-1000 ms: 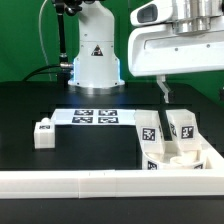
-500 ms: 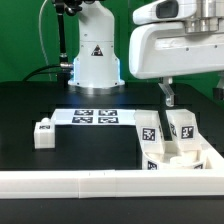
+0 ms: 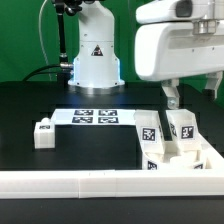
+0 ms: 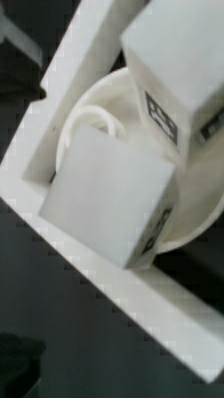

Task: Assemble stool

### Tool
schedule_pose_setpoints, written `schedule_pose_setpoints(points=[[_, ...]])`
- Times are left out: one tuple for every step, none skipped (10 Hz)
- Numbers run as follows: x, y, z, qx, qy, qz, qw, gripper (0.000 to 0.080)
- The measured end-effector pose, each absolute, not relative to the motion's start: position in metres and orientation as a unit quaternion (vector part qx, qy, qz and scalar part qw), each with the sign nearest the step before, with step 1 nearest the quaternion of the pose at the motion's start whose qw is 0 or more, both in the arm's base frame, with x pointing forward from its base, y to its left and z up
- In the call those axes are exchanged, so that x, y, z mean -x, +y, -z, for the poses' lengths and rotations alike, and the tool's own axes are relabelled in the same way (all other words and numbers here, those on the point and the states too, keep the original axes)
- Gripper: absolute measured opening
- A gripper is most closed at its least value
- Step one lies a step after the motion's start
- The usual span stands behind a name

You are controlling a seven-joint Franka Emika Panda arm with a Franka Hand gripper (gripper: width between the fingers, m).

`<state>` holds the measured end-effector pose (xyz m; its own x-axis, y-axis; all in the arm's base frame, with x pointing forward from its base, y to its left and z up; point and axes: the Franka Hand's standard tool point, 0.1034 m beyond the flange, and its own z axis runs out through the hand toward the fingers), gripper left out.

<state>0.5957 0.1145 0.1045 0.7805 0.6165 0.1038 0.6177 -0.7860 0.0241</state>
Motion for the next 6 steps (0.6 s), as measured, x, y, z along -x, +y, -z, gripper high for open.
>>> schedule_pose_setpoints(points=[[-0.5956,0.1160,-0.1042,0.933,-0.356,0.053,0.002,0.0649],[-0.5934,0.1152,-0.1025,0.911,-0.411,0.043,-0.005,0.0649],[-0.5916,0.1140,-0.1007,0.900,-0.434,0.033,-0.005,0.0649],[-0.5939,0.1114,-0.1004,0.885,-0.464,0.031,-0.011,0.0649],[-0.5944,0.1092,-0.1004,0.883,-0.469,0.031,-0.012,0.0649],[-0.5949,0.1063,-0.1004,0.862,-0.506,0.029,-0.019,0.0649]])
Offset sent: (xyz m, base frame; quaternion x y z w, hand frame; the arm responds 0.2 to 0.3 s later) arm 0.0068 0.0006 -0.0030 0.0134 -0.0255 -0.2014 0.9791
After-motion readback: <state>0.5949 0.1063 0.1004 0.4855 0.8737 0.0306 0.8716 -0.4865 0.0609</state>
